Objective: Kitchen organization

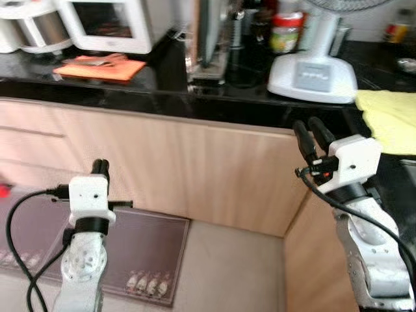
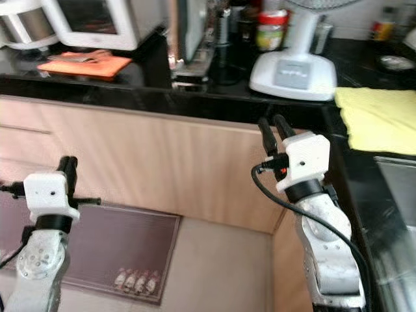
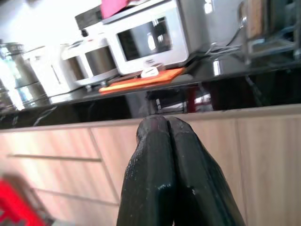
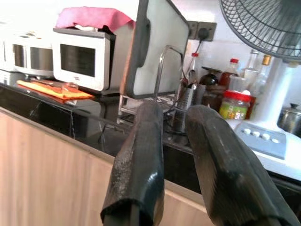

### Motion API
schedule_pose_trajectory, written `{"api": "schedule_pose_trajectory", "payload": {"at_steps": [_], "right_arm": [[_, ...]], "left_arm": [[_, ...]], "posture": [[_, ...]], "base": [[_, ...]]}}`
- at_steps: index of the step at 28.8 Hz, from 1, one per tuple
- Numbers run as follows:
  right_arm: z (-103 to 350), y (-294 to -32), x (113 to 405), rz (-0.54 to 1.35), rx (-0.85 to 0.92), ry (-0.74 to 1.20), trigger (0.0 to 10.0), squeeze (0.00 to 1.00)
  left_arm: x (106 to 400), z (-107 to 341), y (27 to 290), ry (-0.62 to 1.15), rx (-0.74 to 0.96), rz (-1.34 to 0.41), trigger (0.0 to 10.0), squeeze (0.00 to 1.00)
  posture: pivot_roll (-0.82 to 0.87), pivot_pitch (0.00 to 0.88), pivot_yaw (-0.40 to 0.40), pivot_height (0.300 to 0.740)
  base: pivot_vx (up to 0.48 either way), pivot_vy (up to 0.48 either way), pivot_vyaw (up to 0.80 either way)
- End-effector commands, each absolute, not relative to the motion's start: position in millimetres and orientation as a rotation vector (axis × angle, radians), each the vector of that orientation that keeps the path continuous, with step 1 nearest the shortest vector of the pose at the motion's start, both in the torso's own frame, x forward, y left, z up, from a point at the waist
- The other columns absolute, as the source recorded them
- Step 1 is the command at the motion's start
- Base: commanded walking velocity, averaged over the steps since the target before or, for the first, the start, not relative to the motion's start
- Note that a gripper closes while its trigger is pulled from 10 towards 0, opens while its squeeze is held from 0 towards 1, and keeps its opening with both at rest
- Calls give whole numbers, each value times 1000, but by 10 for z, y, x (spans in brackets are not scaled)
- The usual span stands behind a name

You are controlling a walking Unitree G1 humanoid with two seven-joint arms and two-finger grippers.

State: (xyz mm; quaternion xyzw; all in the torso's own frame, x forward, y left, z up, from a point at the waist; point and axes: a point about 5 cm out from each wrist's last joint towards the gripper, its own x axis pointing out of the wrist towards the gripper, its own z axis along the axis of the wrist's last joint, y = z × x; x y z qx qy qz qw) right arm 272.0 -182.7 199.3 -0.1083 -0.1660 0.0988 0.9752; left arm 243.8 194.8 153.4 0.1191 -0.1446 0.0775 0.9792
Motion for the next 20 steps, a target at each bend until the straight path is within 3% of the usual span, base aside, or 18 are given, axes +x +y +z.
{"api": "schedule_pose_trajectory", "payload": {"at_steps": [1, 20], "right_arm": [[2029, -1859, 2736, 174, -197, -344, 10000, 0], [1825, -1890, 2773, 165, -136, -262, 10000, 0]], "left_arm": [[2441, 1535, 1953, -289, 247, 161, 10000, 0], [2456, 1486, 2045, -267, 261, 199, 10000, 0]], "posture": [[-206, 17, -3, 731], [-192, 26, -6, 731]], "base": [[0, 0, 0], [0, 472, 0]]}}
